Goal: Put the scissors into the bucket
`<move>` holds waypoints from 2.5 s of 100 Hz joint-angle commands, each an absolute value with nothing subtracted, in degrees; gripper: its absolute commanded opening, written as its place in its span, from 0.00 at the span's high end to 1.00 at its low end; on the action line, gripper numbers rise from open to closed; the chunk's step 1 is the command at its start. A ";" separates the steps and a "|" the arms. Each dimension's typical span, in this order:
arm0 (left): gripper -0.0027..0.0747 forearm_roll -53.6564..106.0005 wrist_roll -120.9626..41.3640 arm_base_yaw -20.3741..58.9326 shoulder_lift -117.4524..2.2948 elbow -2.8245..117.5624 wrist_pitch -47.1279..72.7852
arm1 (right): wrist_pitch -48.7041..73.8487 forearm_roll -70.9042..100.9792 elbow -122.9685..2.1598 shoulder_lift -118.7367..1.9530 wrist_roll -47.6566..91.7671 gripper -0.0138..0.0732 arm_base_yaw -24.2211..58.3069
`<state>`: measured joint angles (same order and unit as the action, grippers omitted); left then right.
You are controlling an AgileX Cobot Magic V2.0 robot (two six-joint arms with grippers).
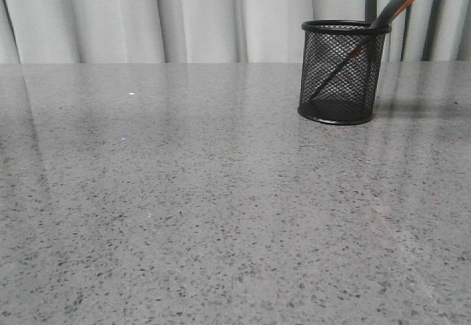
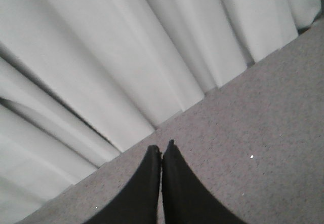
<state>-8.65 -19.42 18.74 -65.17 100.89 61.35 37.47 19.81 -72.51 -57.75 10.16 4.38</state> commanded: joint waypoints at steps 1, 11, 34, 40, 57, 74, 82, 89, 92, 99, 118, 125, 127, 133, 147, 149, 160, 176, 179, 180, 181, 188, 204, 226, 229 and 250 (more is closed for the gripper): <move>0.99 -6.45 -17.67 18.51 -60.44 95.92 49.86 | 25.79 20.75 -66.14 -50.70 10.26 0.92 3.97; 0.99 -6.04 -14.91 18.51 -54.56 84.43 41.25 | 20.23 20.49 -57.44 -42.95 10.26 0.92 3.97; 0.99 -5.15 -13.48 18.51 -35.46 49.17 13.77 | 12.22 18.53 -37.17 -22.67 10.26 0.92 3.97; 0.99 -3.21 -13.48 18.51 -30.25 41.42 6.91 | 11.58 18.53 -33.43 -16.99 10.26 0.92 3.97; 0.99 2.73 -13.48 18.51 -16.52 25.32 0.80 | 14.09 18.53 -24.82 -5.26 10.26 0.92 3.97; 0.99 5.67 -13.48 18.51 -8.97 19.06 0.91 | 16.21 18.53 -19.52 0.43 10.26 0.92 3.97; 0.99 5.68 -13.48 18.51 -7.71 17.99 1.00 | 16.21 18.53 -17.81 0.90 10.26 0.92 3.97; 0.99 5.68 -13.48 18.51 -7.61 17.48 0.93 | 16.21 18.64 -17.01 0.90 10.26 0.92 3.97; 0.99 5.68 -13.48 18.51 -7.61 17.38 0.93 | 16.21 18.64 -16.62 0.90 10.26 0.92 3.97; 0.99 5.68 -13.48 18.51 -7.71 17.38 0.93 | 16.21 18.64 -16.09 0.90 10.26 0.92 3.97; 0.99 5.68 -13.48 18.51 -7.71 17.38 0.93 | 16.26 19.56 -15.61 0.90 10.26 0.92 3.97; 0.99 5.68 -13.48 18.51 -7.71 17.38 0.93 | 16.26 19.56 -15.61 0.90 10.26 0.92 3.97; 0.99 5.68 -13.48 18.51 -7.71 17.38 0.93 | 16.26 19.56 -15.61 0.90 10.26 0.92 3.97; 0.99 5.68 -13.48 18.51 -7.71 17.38 0.93 | 16.26 19.56 -15.61 0.90 10.26 0.92 3.97; 0.99 5.68 -13.48 18.51 -7.71 17.38 0.93 | 16.26 19.56 -15.61 0.90 10.26 0.92 3.97; 0.99 5.68 -13.48 18.51 -7.71 17.38 0.93 | 16.26 19.56 -15.61 0.90 10.26 0.92 3.97; 0.99 5.68 -13.48 18.51 -7.71 17.38 0.93 | 16.26 19.56 -15.61 0.90 10.26 0.92 3.97; 0.99 4.76 -13.48 18.51 -7.71 17.38 0.93 | 16.26 19.56 -15.61 0.90 10.26 0.92 3.97; 0.99 3.67 -13.48 18.51 -7.71 17.38 0.93 | 16.26 19.56 -15.61 0.90 10.26 0.92 3.97; 0.99 3.21 -13.48 18.51 -7.71 17.26 0.93 | 16.26 19.56 -15.61 0.90 10.26 0.92 3.97; 0.99 2.99 -13.48 18.51 -7.71 17.26 0.93 | 16.26 19.56 -15.61 0.90 10.26 0.92 3.97; 0.99 1.21 -12.96 18.08 -7.71 16.61 0.93 | 16.26 19.56 -15.61 0.90 10.26 0.92 3.97; 0.99 1.35 -4.77 12.87 -7.09 12.68 1.04 | 16.26 19.56 -15.61 0.90 10.26 0.92 3.97; 0.99 2.09 -3.08 8.06 0.37 3.98 1.04 | 16.17 19.56 -15.61 0.90 10.26 0.92 3.97; 0.99 2.39 -3.08 7.57 1.36 2.63 1.04 | 16.17 19.56 -15.61 0.90 10.26 0.92 3.97; 0.99 3.73 -2.94 6.60 1.68 -1.64 0.88 | 16.17 19.56 -15.61 0.90 10.26 0.92 3.97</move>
<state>2.78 -3.58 6.84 0.13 0.04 5.00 20.19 19.23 -14.20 0.69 10.03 4.25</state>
